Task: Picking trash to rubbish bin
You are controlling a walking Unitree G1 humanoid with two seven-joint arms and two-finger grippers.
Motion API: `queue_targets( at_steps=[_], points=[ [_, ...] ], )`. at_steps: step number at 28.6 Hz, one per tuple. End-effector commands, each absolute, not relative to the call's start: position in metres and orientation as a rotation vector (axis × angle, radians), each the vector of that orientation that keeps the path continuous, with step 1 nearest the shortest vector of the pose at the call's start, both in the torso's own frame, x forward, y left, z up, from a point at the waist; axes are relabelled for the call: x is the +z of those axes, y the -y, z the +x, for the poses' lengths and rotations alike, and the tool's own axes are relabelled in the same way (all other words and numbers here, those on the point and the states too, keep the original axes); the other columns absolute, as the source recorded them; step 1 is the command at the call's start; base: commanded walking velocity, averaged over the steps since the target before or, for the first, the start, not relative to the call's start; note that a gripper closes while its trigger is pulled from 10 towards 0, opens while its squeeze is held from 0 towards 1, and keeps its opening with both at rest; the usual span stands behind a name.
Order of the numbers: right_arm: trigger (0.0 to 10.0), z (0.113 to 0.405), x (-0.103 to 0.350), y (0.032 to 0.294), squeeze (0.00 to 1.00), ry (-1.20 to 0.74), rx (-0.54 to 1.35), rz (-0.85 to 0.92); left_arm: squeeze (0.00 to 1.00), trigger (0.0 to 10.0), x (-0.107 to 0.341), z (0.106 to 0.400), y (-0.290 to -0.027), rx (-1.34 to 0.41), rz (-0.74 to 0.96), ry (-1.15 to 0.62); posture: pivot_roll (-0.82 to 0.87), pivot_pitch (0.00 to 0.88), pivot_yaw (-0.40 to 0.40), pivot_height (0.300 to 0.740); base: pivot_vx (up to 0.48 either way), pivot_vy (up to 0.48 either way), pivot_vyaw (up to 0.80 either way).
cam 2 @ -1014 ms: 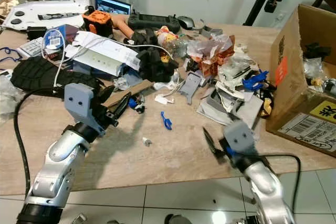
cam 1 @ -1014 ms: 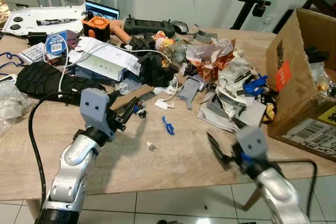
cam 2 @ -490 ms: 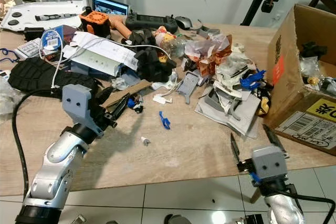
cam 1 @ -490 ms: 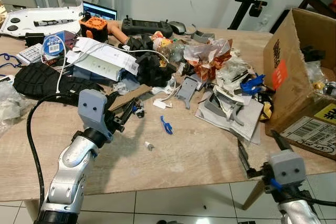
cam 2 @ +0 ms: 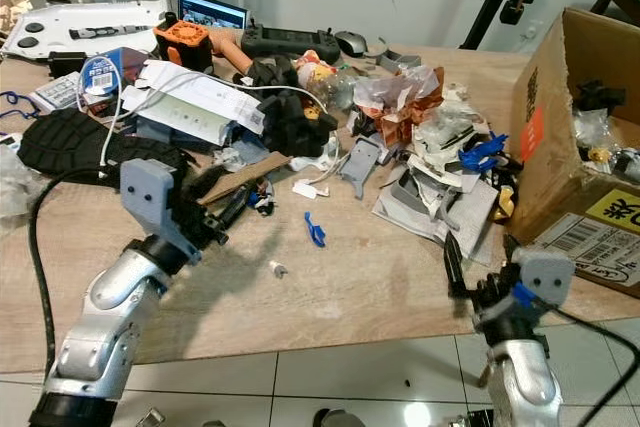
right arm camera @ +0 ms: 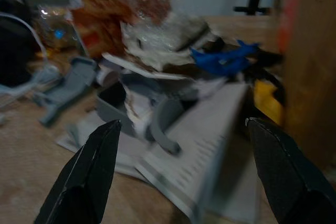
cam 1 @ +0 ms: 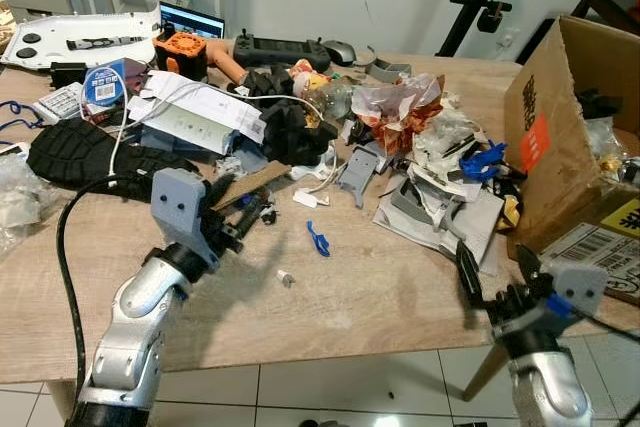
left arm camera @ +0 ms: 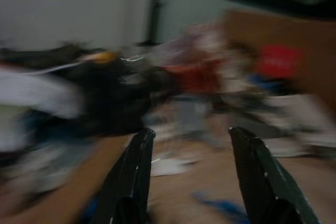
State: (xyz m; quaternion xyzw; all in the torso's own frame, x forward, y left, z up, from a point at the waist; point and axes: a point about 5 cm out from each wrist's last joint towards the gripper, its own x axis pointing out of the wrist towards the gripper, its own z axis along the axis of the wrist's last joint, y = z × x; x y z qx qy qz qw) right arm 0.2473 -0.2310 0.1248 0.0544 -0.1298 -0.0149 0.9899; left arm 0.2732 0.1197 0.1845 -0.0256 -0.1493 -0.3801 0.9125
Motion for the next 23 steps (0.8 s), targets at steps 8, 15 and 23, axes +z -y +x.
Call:
queue_targets(
  at_steps=[8,15,23],
  points=[
    [10.0,0.258,0.115,0.249,0.0,0.204,-0.092,0.219,0.0,10.0,0.189,0.262,-0.078,-1.013,-0.06,0.308,-0.02,0.192,-0.127,0.74,0.0,0.0,0.0],
    [10.0,0.262,0.111,0.259,1.0,0.201,-0.169,0.257,0.0,10.0,0.185,0.268,-0.078,-1.015,0.03,0.295,-0.02,0.202,-0.121,0.74,0.0,0.0,0.0],
    [10.0,0.276,0.093,0.256,0.0,0.097,-0.136,0.346,0.0,10.0,0.181,0.268,-0.075,-1.038,0.084,0.278,-0.02,0.205,-0.118,0.74,0.0,0.0,0.0]
  ],
)
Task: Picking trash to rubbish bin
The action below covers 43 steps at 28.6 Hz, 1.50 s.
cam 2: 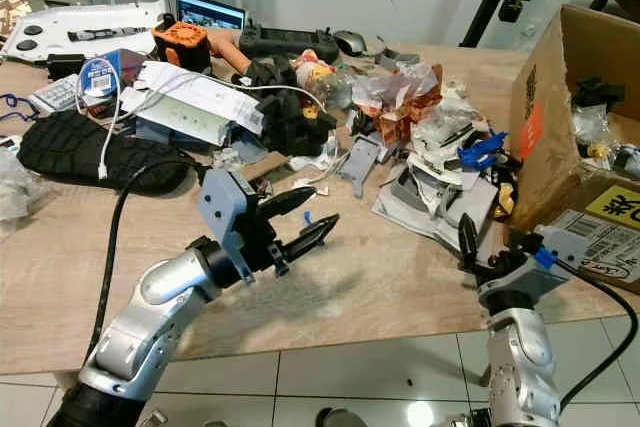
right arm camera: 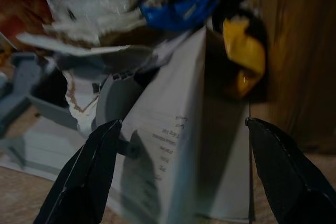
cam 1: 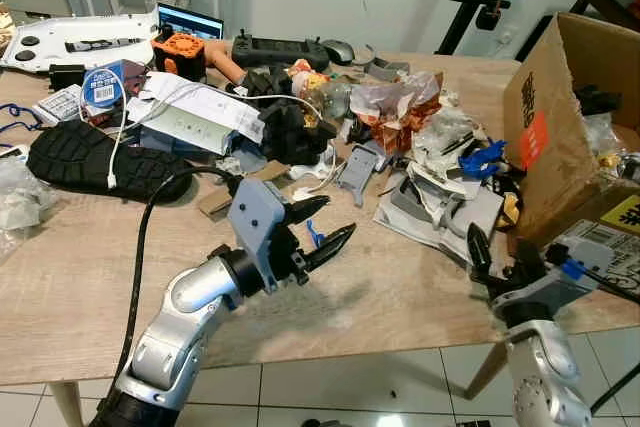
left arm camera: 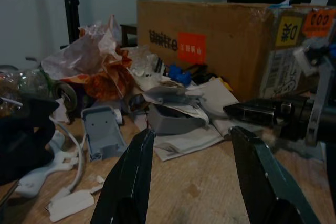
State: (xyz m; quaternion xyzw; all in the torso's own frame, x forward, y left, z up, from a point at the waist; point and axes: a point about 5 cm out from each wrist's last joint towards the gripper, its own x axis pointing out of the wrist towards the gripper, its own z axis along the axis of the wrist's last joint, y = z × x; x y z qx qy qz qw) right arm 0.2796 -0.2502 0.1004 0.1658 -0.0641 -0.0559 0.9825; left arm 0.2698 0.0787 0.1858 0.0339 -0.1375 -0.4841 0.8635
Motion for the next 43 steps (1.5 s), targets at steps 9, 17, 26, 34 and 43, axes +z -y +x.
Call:
queue_targets(
  at_steps=[9,17,26,34,43],
  points=[
    [10.0,0.293,0.097,0.253,0.0,0.053,-0.101,0.345,0.0,10.0,0.184,0.272,-0.079,-0.996,0.073,0.297,-0.02,0.207,-0.118,0.74,0.0,0.0,0.0],
    [10.0,0.297,0.101,0.247,0.0,0.053,-0.068,0.349,0.0,10.0,0.185,0.272,-0.079,-0.992,0.071,0.303,-0.02,0.202,-0.123,0.74,0.0,0.0,0.0],
    [0.0,0.295,0.096,0.247,0.0,0.027,-0.097,0.314,0.0,10.0,0.185,0.273,-0.079,-0.984,0.07,0.309,-0.02,0.204,-0.122,0.74,0.0,0.0,0.0],
    [0.0,0.297,0.097,0.246,0.0,0.026,-0.088,0.308,0.0,10.0,0.186,0.274,-0.079,-0.974,0.071,0.312,-0.02,0.204,-0.131,0.74,0.0,0.0,0.0],
    [0.0,0.305,0.116,0.227,0.0,0.099,0.053,0.387,0.0,10.0,0.186,0.275,-0.081,-0.961,0.072,0.314,-0.02,0.205,-0.128,0.74,0.0,0.0,0.0]
  ],
)
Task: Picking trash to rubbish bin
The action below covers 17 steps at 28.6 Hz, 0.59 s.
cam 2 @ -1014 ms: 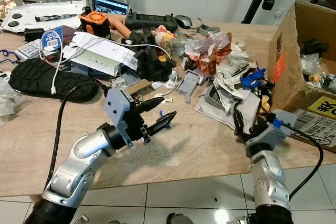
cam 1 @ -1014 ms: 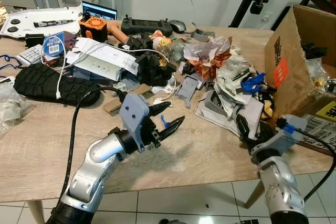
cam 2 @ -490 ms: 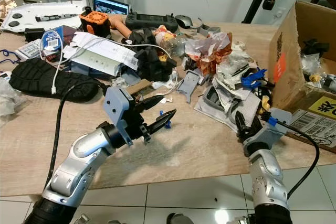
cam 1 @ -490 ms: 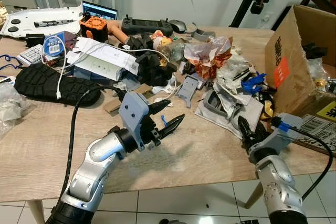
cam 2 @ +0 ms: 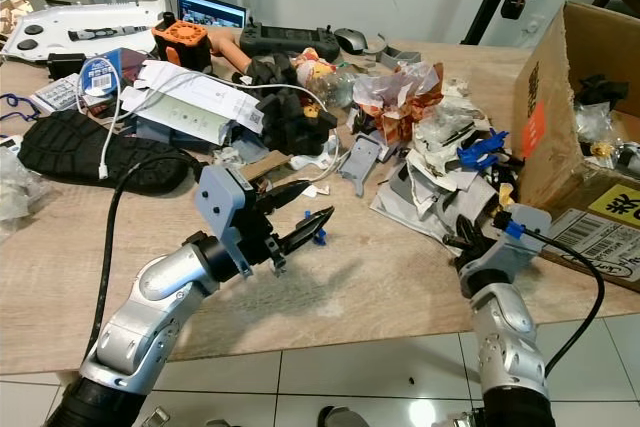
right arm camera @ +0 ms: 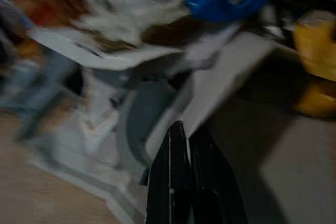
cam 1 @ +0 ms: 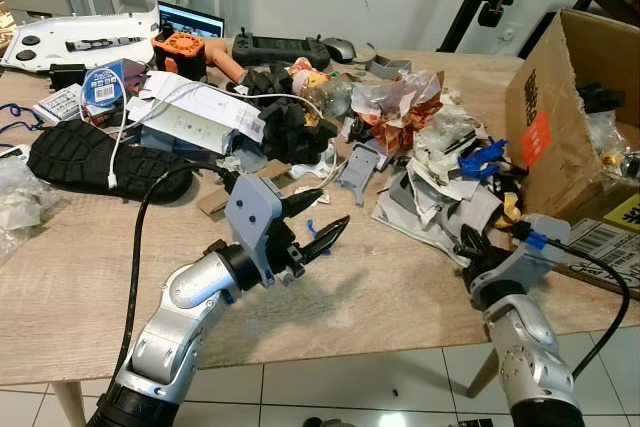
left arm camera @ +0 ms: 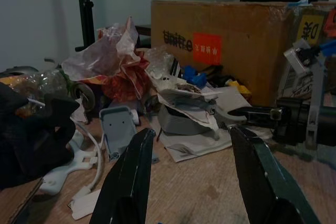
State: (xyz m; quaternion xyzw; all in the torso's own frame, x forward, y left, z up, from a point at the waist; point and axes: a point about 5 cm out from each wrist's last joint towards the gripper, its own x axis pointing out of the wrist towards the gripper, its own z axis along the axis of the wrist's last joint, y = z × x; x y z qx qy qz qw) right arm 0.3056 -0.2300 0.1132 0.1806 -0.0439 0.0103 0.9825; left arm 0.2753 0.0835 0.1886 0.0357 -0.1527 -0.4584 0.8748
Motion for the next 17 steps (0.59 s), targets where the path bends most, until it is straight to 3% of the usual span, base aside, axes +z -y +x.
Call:
queue_targets(
  at_steps=[1,2,4,9,17],
  points=[
    [0.0,0.307,0.124,0.217,0.0,0.119,0.122,0.42,0.0,10.0,0.186,0.275,-0.082,-0.961,0.072,0.314,-0.02,0.205,-0.127,0.74,0.0,0.0,0.0],
    [0.0,0.307,0.124,0.217,0.0,0.119,0.122,0.42,0.0,10.0,0.186,0.275,-0.082,-0.961,0.072,0.314,-0.02,0.205,-0.127,0.74,0.0,0.0,0.0],
    [0.0,0.311,0.146,0.187,0.0,0.154,0.316,0.468,0.0,10.0,0.186,0.275,-0.082,-0.96,0.072,0.314,-0.02,0.205,-0.127,0.74,0.0,0.0,0.0],
    [0.0,0.311,0.17,0.154,0.0,0.184,0.53,0.444,0.0,10.0,0.186,0.275,-0.082,-0.959,0.072,0.315,-0.02,0.205,-0.127,0.74,0.0,0.0,0.0],
    [0.0,0.313,0.215,0.141,0.0,0.284,0.657,0.433,0.0,10.0,0.186,0.275,-0.083,-0.953,0.066,0.317,-0.02,0.2,-0.126,0.74,0.0,0.0,0.0]
  ],
)
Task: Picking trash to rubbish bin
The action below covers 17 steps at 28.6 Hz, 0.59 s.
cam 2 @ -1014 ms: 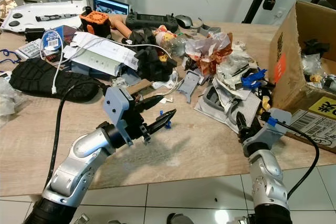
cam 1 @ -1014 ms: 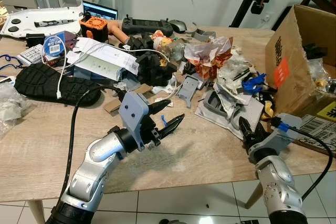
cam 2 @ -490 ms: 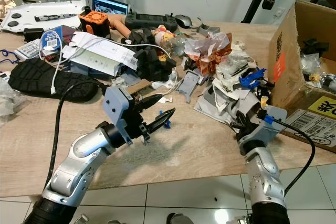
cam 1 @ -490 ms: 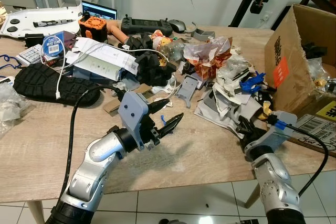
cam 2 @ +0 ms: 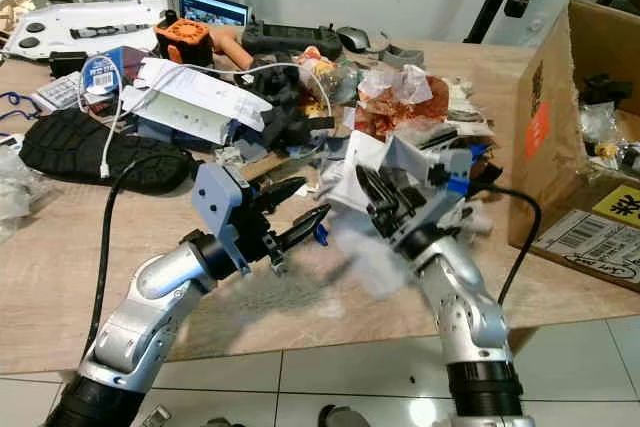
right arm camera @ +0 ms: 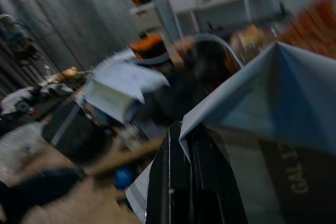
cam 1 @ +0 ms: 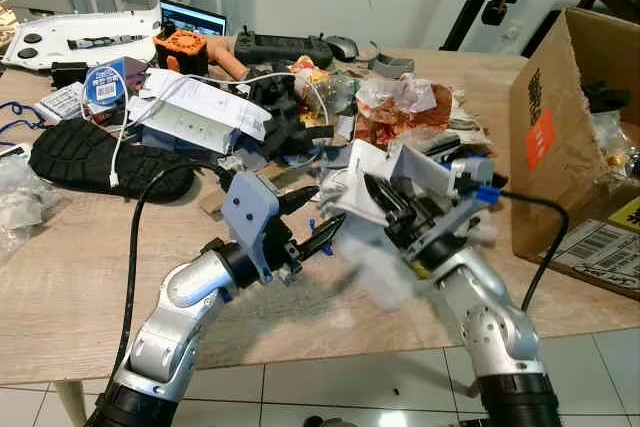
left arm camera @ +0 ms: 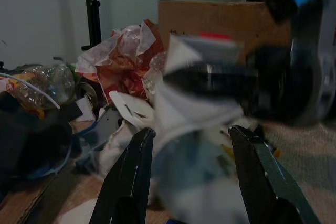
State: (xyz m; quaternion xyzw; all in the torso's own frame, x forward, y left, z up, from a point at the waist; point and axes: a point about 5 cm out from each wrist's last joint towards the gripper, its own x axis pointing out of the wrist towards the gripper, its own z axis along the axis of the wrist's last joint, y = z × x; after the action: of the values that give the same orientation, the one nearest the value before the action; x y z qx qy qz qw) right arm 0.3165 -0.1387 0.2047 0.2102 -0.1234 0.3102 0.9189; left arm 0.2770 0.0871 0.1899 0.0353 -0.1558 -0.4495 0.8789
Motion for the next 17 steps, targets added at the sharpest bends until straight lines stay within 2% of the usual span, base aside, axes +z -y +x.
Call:
queue_targets(
  at_steps=[1,17],
  points=[
    [0.0,0.314,0.221,0.141,0.0,0.299,0.665,0.432,0.0,10.0,0.186,0.275,-0.083,-0.953,0.065,0.318,-0.02,0.199,-0.126,0.74,0.0,0.0,0.0],
    [0.0,0.315,0.294,0.148,0.0,0.535,0.682,0.415,0.0,10.0,0.188,0.277,-0.085,-0.953,0.065,0.322,-0.02,0.191,-0.117,0.74,0.0,0.0,0.0]
  ],
)
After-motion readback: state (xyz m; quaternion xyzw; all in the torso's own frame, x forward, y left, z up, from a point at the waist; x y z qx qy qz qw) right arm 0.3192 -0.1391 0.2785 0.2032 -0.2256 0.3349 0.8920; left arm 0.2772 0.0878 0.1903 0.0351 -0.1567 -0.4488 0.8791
